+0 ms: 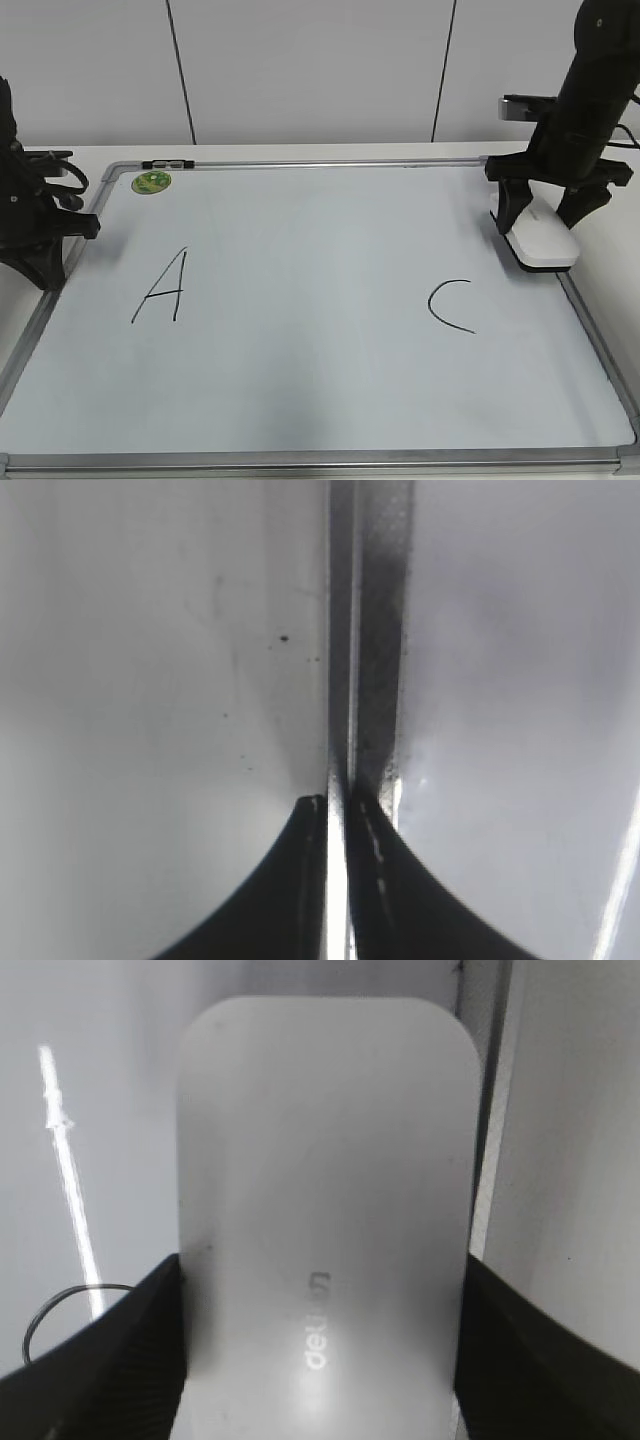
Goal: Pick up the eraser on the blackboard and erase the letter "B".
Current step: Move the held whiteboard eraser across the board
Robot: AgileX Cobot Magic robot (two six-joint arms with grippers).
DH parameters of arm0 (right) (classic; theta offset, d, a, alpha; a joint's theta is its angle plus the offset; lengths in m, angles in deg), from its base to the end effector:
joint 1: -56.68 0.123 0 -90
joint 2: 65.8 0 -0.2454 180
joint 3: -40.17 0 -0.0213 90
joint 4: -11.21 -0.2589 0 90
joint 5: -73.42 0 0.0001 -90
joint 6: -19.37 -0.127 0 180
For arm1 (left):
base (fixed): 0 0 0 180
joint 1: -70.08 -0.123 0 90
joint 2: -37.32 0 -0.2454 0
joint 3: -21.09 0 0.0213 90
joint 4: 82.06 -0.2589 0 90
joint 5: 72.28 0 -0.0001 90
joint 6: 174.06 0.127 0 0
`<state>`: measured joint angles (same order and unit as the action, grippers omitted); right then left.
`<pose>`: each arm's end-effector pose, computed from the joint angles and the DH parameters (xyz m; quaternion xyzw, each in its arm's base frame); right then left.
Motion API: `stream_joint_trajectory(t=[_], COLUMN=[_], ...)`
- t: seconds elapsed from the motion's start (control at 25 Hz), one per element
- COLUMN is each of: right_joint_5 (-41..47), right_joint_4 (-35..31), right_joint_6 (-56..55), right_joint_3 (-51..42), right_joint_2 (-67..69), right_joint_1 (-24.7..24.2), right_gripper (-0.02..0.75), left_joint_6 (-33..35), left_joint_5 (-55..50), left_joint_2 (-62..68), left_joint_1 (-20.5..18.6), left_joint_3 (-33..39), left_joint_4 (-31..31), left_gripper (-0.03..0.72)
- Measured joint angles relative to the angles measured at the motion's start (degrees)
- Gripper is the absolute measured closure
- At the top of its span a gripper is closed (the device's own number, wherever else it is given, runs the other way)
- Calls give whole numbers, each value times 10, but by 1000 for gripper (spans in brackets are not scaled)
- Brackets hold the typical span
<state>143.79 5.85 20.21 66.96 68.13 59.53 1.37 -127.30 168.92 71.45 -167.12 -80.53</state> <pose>0.4284 0.0325 0.1174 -0.0174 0.9986 0.0447 0.0209 0.3941 -0.0122 0.0549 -0.0354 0.9992 -0.0117 0.0133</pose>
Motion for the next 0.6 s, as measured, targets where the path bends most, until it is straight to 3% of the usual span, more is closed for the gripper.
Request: stream_joint_trajectory(t=[0.6], right_joint_5=[-2], right_joint_4=[7], right_joint_6=[0], right_joint_3=[0], right_joint_2=[0], right_joint_1=[0], right_gripper=[209], left_joint_6=[0], left_joint_5=[0], left_joint_2=[0], left_joint_1=[0], left_joint_3=[0], left_joint_4=[0], left_gripper=[664])
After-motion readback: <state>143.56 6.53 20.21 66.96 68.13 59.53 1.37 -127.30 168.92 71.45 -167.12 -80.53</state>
